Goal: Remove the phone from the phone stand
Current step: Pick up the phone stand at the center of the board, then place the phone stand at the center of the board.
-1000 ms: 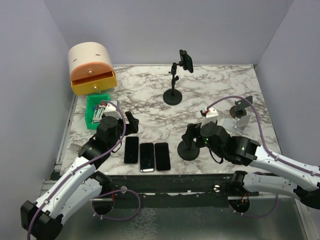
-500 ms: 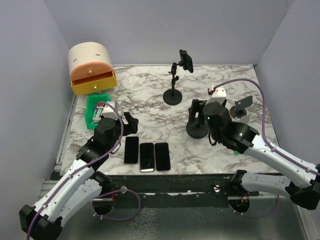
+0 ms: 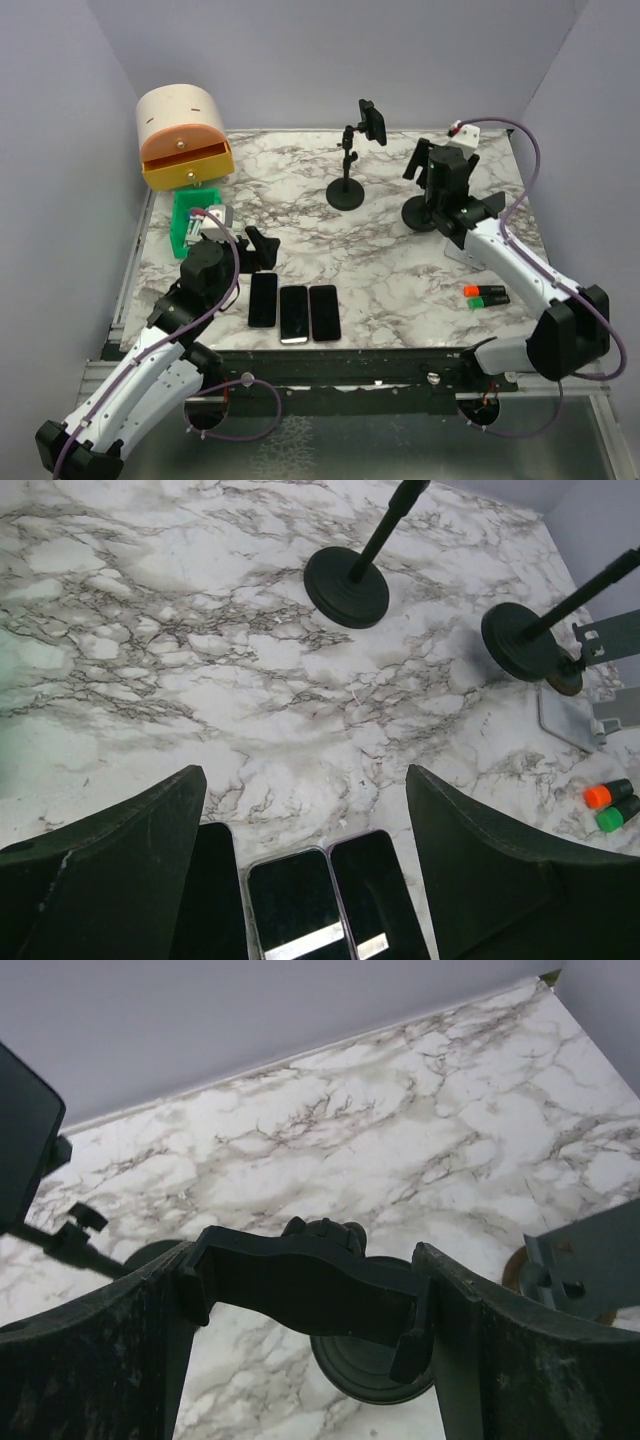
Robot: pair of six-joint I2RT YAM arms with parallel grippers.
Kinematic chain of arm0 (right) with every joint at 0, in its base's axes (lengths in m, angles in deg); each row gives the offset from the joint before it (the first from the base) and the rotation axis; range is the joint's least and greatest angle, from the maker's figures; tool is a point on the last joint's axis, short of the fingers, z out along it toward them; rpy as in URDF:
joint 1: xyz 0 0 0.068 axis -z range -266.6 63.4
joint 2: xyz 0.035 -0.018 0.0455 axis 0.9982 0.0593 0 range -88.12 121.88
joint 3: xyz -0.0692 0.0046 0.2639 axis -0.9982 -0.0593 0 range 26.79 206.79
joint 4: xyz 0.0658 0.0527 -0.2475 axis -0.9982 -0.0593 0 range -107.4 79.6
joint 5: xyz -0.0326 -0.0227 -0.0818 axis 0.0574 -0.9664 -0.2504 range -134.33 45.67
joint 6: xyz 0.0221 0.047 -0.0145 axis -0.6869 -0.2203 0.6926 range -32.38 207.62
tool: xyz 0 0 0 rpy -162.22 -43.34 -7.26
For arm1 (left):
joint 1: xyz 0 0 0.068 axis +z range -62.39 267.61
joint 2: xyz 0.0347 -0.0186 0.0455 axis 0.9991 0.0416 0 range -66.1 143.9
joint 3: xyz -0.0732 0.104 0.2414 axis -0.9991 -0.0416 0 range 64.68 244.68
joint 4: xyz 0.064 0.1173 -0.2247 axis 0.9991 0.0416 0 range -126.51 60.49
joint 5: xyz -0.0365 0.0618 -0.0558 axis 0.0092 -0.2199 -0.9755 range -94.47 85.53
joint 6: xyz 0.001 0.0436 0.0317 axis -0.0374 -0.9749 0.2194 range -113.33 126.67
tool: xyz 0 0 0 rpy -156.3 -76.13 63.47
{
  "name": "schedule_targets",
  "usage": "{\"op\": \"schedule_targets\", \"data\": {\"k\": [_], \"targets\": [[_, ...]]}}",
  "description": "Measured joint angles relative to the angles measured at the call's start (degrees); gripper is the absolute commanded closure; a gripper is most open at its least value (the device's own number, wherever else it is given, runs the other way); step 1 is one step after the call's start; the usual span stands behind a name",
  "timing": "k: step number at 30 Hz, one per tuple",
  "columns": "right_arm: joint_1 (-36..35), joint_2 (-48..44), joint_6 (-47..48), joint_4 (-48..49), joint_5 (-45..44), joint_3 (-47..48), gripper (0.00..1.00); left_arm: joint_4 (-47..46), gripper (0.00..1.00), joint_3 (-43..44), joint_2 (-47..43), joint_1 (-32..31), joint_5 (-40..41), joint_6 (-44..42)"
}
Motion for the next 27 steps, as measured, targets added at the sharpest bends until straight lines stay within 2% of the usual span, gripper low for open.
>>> {"op": "schedule_targets", "data": {"k": [6,11,16,19,23,27], "targets": [[7.10,12.61,1.03,5.66,3.28,8.41,0.58,-1.05,0.19,-0.28,-1.29,0.00,-1.27,0.02],[12.96,21.31,2.97,6.73,4.13,15.87,0.58,-1.70,0.20,-0.31,-1.05,0.00,-1.51,-0.02],[17.35,24.57,3.26,6.38,5.09,17.68,0.56,-2.84,0.20,-0.31,0.55,0.00,-1.51,-0.02],[18.93,24.74,3.52,6.16,5.42,17.68,0.44,-4.55,0.20,-0.37,2.54,0.00,-1.55,-0.04],[20.22,24.74,3.54,6.12,6.43,17.64,0.18,-10.71,0.16,-0.35,8.39,0.00,-2.64,-0.26],[20.28,24.74,2.71,5.95,7.82,17.25,0.08,-18.14,0.12,1.07,19.06,0.00,-4.55,-1.01]]}}
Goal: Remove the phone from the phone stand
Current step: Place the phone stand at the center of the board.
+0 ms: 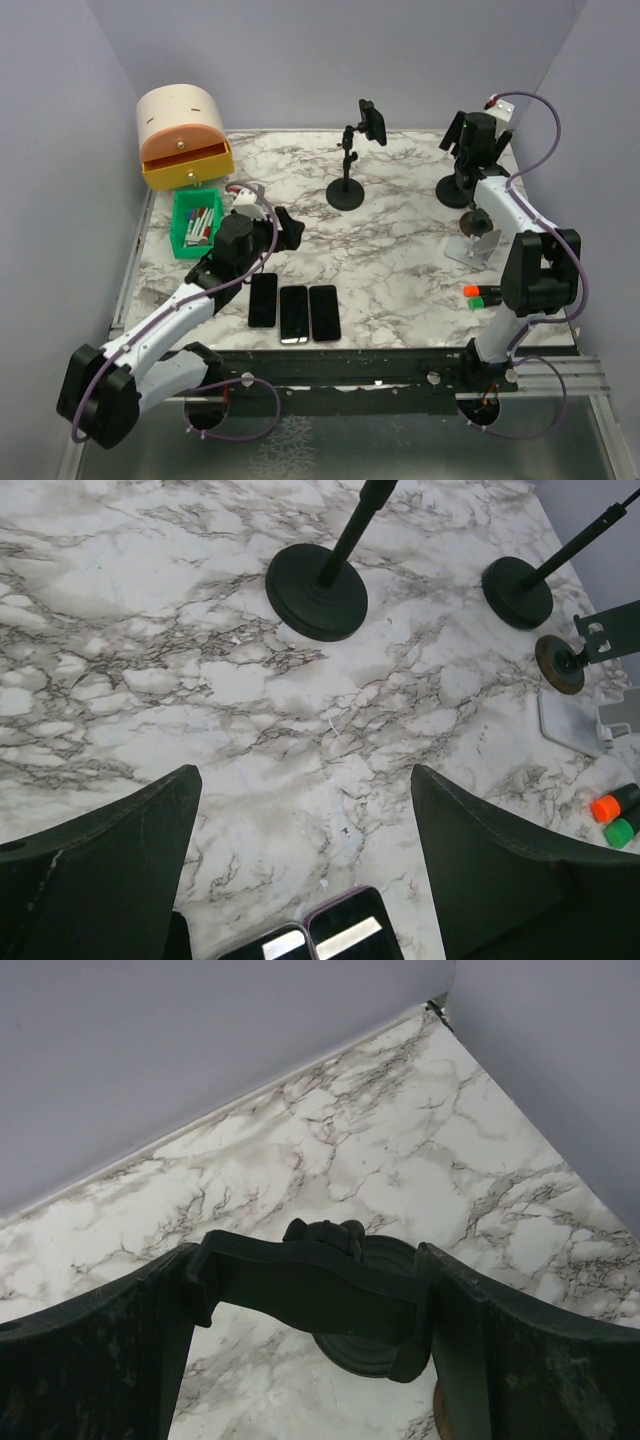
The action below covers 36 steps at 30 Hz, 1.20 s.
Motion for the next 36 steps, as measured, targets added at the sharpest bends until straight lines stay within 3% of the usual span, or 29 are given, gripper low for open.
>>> {"op": "schedule_targets", "data": {"k": [7,14,19,24,30,36], "targets": [[0.00,-1.25,-0.94,0.09,1.51,-1.60,0.02,-9.16,0.08,7.63,14.08,0.00,-1.25,-2.97],[0.00,-4.68,-3.43,-3.50,2.10,-0.24,0.00,-16.61,0.01,17.57,22.77,0.13,-2.64,-9.18],[-0.09,-8.79,-6.58,-9.11,3.17,4.92,0.00,-18.82,0.01,24.48,29.83,1.27,-8.04,-13.25],[-0.11,-18.47,-9.75,-9.94,6.64,4.76,0.02,-20.55,0.06,30.25,37.77,4.00,-16.39,-15.65],[-0.15,-34.29,-16.09,-2.34,16.35,-6.34,0.04,-23.41,0.10,35.67,45.92,6.84,-25.81,-19.93],[-2.38,-46.05,-21.22,9.46,27.26,-23.98,0.04,-26.88,0.12,42.71,54.12,10.01,-38.25,-21.75]]}}
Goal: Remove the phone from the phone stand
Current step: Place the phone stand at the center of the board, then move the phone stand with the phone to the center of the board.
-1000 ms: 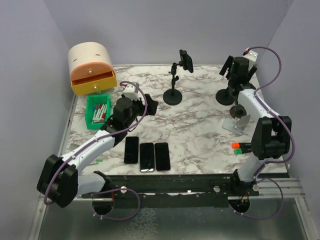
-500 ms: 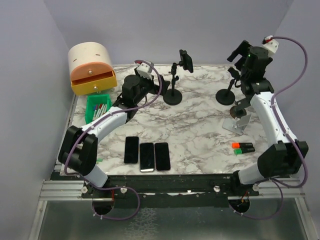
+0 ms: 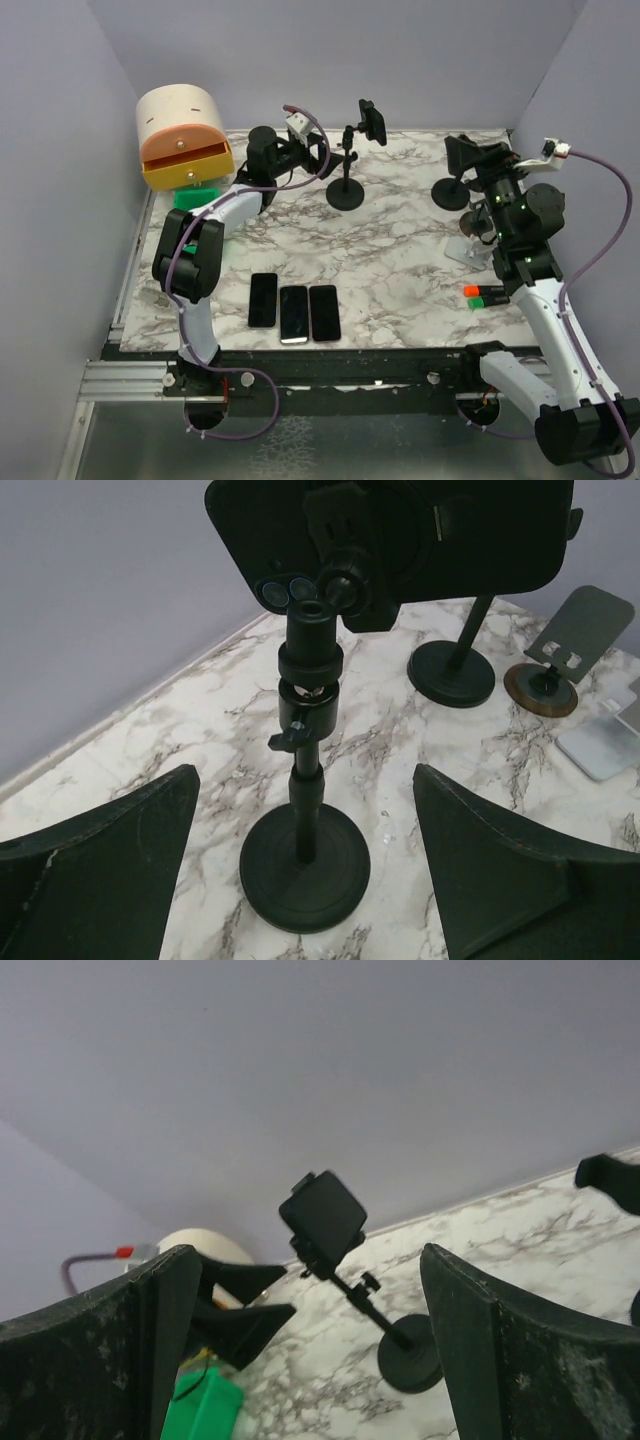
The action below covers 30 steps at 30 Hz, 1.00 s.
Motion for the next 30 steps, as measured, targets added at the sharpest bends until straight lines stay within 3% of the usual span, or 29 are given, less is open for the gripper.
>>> {"op": "schedule_targets", "data": {"k": [9,14,28,30], "targets": [[-4.39,-6.86,-3.34,0.92,5.40,-9.11,0.05,-1.38,0.14,12.55,10.86,0.57,-8.63,-1.49],[-6.05,-10.29,-1.99,-2.58,6.49,-9.46,0.05,-1.64,0.24,18.97,15.26,0.42,-10.99,-0.74],[-8.35,-13.66,5.46,-15.04,6.43,-8.66,0.05,-2.86,0.96,21.97,18.86,0.00,-14.84,2.10],[-8.52,-13.79,6.64,-16.20,6.43,-8.63,0.05,-3.08,1.00,21.97,18.86,0.00,-14.95,2.16]]}}
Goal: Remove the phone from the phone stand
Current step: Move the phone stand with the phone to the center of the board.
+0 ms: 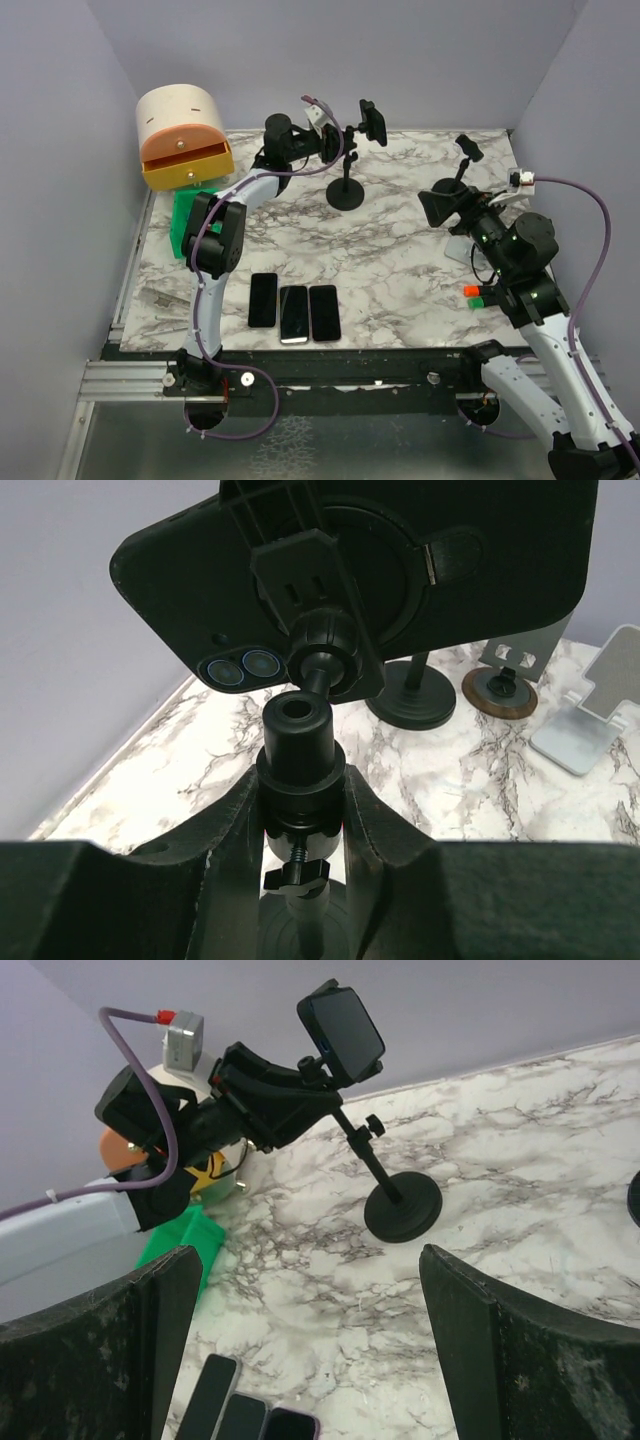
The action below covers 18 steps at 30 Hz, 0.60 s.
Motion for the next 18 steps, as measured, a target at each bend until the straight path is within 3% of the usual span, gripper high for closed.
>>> {"op": "schedule_targets", "data": {"k": [7,14,18], "targets": [[-0.83,-0.42,4.57,-4.83,-0.28,2.51,0.05,-9.49,1.00,-5.49,-0.90,-0.04,0.04,3.76],[-2.05,-1.75,8.87,-8.28,-1.31,6.58,0.05,-27.08,1.00,-17.70,-4.11,-0.52,-1.11,15.63],[-3.41,-1.62,11.72,-11.04,-0.85,9.40,0.05,-31.98,1.00,-24.24,-7.32,-1.49,-1.66,19.12]]}}
